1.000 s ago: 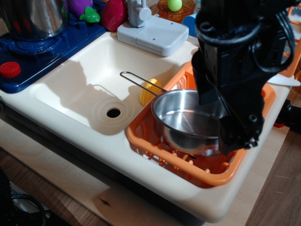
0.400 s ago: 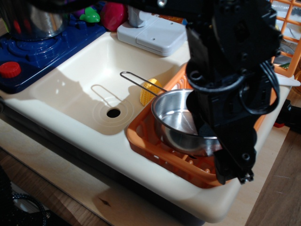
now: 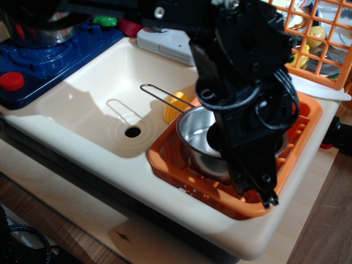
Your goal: Put pan from drying rack into sink
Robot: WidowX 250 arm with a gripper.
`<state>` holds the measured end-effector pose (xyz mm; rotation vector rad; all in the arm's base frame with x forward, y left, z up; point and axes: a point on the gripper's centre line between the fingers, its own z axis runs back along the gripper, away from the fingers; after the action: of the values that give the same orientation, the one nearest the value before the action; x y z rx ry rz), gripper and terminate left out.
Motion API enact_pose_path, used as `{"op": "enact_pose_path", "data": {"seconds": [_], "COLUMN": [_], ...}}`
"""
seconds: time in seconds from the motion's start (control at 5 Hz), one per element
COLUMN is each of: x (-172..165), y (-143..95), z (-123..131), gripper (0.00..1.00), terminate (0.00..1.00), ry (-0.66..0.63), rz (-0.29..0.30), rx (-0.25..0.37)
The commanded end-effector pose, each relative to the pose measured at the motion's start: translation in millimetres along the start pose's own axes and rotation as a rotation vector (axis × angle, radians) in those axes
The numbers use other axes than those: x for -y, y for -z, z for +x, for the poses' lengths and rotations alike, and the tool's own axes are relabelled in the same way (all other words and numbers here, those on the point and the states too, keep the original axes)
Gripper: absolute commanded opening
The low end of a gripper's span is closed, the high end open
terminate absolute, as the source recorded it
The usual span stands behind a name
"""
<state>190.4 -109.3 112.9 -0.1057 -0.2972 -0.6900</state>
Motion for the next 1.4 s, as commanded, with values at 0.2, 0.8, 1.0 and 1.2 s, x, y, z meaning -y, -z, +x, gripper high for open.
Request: {"op": "enact_pose_path", "data": {"seconds": [0.2, 0.8, 1.0, 1.2], "x": [-14.9, -58.0, -72.3, -85.6], "y": [-43.3, -70.0, -69.5, -63.8], "z": [18.1, -20.7, -38.8, -52.8], "gripper": [0.0, 0.0, 0.0, 0.0], "terminate": [0.0, 0.0, 0.0, 0.0], "ry": [-0.031, -0.076, -0.078, -0.023], "rz": [0.022, 0.283, 0.333, 0.353], "rx": [-0.048, -0.069, -0.024, 0.003]}}
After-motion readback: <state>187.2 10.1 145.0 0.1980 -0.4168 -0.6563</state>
